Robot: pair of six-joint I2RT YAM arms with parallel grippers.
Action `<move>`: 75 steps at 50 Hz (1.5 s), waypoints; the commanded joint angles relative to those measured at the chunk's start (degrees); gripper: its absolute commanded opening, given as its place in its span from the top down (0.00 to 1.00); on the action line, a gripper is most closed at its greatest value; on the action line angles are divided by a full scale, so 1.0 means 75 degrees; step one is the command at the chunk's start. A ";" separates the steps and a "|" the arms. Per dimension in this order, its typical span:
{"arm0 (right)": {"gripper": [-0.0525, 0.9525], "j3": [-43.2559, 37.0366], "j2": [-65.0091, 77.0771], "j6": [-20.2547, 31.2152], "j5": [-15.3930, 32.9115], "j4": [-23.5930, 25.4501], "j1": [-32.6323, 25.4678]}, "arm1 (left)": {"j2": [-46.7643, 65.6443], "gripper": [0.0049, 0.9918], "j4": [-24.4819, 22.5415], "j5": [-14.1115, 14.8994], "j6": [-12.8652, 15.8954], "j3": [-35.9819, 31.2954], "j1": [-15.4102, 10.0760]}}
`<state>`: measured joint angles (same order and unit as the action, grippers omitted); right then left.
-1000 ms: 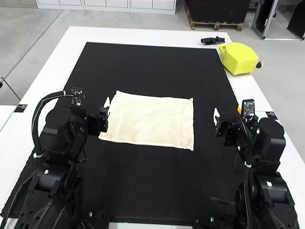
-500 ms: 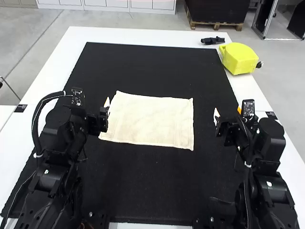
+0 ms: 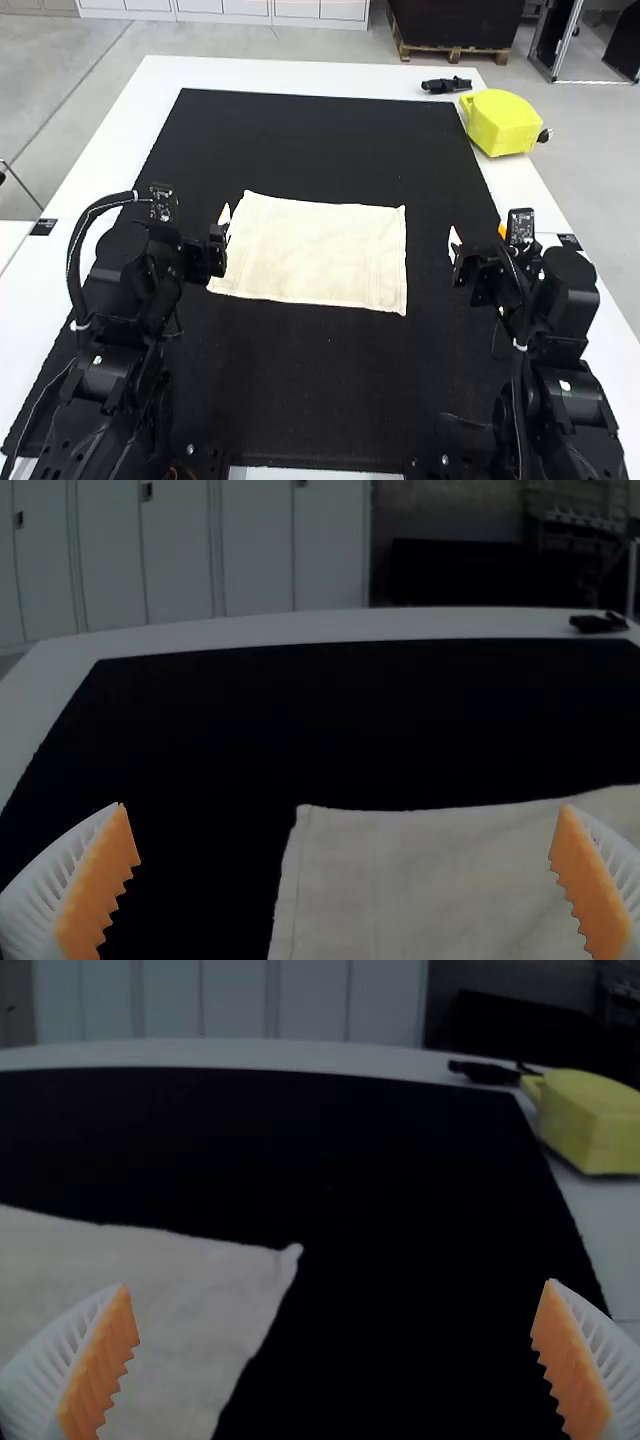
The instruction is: Fold the towel.
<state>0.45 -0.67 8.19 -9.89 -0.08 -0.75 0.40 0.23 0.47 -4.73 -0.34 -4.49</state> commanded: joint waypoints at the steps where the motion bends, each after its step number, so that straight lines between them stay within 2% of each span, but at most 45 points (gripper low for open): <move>1: 0.04 -0.0060 0.0065 0.0045 -0.0181 0.0174 0.0030 | -0.0077 0.02 -0.0054 0.0066 0.0092 0.0033 0.0048; 60: 0.04 -0.0060 0.0065 0.0057 -0.0170 0.0151 0.0030 | -0.0089 0.02 -0.0066 0.0066 0.0104 0.0033 0.0048; 67: 0.04 -0.0060 0.0065 -0.0107 -0.0298 0.0151 0.0089 | -0.0089 0.02 -0.0077 0.0066 0.0104 0.0045 0.0048; 71: 0.04 -0.0048 0.0065 0.0069 -0.0310 0.0092 0.0089 | -0.0077 0.02 -0.0148 0.0066 0.0350 0.0033 -0.0010; 73: 0.04 -0.0060 0.0065 0.0514 -0.0298 0.0081 0.0065 | -0.0077 0.02 -0.0171 0.0066 0.0443 0.0033 -0.0057; 75: 0.04 -0.0060 0.0065 0.0854 -0.0181 0.0045 0.0042 | -0.0077 0.02 -0.0124 0.0055 0.1147 0.0033 -0.0081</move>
<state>0.43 -0.67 8.97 -10.15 -0.23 -0.75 0.43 -0.32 0.47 -3.11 -0.34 -4.51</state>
